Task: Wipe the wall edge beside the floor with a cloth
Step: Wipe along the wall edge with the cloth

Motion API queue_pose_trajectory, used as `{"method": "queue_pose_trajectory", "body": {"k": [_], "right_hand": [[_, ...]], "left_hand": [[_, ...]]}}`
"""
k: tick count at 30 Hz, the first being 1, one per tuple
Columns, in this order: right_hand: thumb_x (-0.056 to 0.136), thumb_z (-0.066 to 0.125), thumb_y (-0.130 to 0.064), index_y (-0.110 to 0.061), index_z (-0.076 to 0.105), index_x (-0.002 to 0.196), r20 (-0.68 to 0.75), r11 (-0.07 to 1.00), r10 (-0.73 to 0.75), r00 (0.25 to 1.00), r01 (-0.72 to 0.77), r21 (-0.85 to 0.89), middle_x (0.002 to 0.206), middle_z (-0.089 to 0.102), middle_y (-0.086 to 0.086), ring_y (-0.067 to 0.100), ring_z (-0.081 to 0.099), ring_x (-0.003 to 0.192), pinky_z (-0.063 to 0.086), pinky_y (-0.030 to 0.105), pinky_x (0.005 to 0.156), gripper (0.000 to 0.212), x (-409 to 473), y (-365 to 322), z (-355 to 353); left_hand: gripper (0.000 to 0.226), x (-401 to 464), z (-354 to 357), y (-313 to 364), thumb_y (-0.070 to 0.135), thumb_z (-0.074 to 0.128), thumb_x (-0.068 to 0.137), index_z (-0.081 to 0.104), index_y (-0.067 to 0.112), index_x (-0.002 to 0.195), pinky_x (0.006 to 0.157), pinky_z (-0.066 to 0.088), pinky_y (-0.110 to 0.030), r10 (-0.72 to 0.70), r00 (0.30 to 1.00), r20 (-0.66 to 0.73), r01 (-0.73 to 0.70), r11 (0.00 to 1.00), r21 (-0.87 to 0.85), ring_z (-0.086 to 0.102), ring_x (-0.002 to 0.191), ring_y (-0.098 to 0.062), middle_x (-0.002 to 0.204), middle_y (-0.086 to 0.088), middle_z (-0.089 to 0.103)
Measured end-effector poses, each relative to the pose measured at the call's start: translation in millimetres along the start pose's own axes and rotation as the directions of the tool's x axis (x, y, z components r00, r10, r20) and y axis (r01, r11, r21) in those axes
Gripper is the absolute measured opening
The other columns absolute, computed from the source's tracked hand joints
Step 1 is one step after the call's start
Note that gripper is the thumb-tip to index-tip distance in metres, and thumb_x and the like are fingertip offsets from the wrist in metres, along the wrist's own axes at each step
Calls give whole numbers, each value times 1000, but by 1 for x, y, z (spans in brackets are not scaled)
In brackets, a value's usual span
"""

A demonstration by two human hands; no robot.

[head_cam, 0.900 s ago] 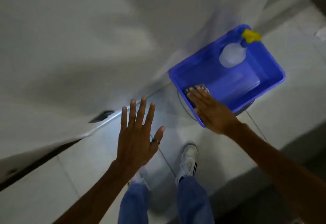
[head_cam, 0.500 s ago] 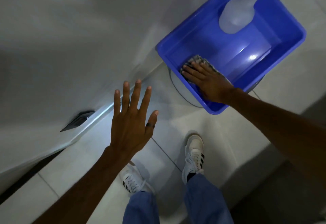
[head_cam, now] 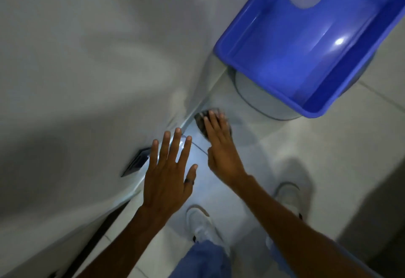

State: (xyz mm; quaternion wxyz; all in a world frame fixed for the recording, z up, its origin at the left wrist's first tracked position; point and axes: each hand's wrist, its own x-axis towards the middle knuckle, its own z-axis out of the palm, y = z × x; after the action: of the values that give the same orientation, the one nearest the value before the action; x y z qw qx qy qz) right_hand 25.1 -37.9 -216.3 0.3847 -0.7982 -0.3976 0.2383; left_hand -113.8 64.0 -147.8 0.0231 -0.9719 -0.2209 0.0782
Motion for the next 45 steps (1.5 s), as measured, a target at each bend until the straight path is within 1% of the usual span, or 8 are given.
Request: {"method": "queue_pose_trajectory", "body": {"k": [5, 11, 16, 21, 24, 30, 37, 45], "right_hand": [[102, 47, 10, -32, 2, 162, -44, 880, 321, 946, -281, 383, 171, -17, -15, 57, 48, 140, 51, 63, 107, 86, -9, 67, 118], [88, 39, 17, -3, 15, 164, -296, 807, 361, 884, -137, 575, 175, 11, 19, 36, 14, 163, 21, 33, 133, 81, 69, 137, 164], [89, 42, 14, 5, 27, 161, -397, 740, 413, 820, -48, 670, 170, 27, 23, 41, 21, 162, 26, 46, 132, 74, 135, 166, 155], [107, 38, -18, -4, 23, 164, -418, 719, 424, 804, -18, 694, 174, 22, 17, 31, 19, 164, 16, 41, 135, 61, 176, 158, 161], [110, 30, -36, -5, 10, 166, -417, 760, 403, 815, -44, 648, 177, 6, 12, 29, 4, 166, 7, 50, 135, 67, 156, 137, 211], [103, 16, -73, -18, -12, 164, -284, 800, 310, 907, -87, 594, 174, -19, -7, 6, -18, 162, 0, 41, 135, 87, 50, 72, 322], [107, 33, -49, -9, 19, 164, -507, 771, 442, 740, -25, 636, 172, 25, 19, 37, 20, 162, 16, 47, 133, 71, 155, 125, 235], [105, 30, -47, 0, 16, 165, -499, 761, 469, 729, -46, 647, 175, 15, 20, 34, 12, 164, 12, 48, 135, 77, 190, 152, 193]], "left_hand": [[73, 23, 71, -23, 51, 43, 110, 39, 9, 169, 138, -9, -43, 47, 996, -78, -40, 994, 99, -4, 168, -29, 179, -18, 14], [76, 90, 125, -40, 49, 52, 108, 38, 7, 169, 137, -12, -47, 187, 972, -143, -115, 908, 403, -1, 168, -34, 178, -20, 19], [77, 107, 131, -46, 47, 52, 111, 31, 7, 172, 132, -25, -47, 205, 973, -102, -109, 806, 582, -5, 165, -33, 180, -16, 17], [77, 112, 130, -46, 53, 41, 112, 20, 16, 176, 123, -39, -45, 224, 968, -109, -95, 738, 668, -22, 162, -26, 183, -9, 1], [71, 95, 120, -56, 50, 43, 112, 27, 21, 175, 127, -33, -48, 247, 952, -180, -63, 735, 675, -14, 163, -26, 183, -9, 11], [71, 59, 110, -77, 51, 41, 113, 21, 26, 176, 132, -23, -55, 252, 941, -227, 9, 650, 760, 3, 166, -33, 182, -6, 17], [72, 81, 131, -62, 44, 43, 111, 19, 29, 177, 129, -29, -56, 212, 934, -289, 92, 636, 766, 6, 163, -40, 182, -5, 15], [72, 80, 129, -62, 44, 41, 111, 17, 28, 177, 127, -33, -52, 195, 941, -275, 70, 685, 725, -5, 165, -34, 183, -5, 11]]}}
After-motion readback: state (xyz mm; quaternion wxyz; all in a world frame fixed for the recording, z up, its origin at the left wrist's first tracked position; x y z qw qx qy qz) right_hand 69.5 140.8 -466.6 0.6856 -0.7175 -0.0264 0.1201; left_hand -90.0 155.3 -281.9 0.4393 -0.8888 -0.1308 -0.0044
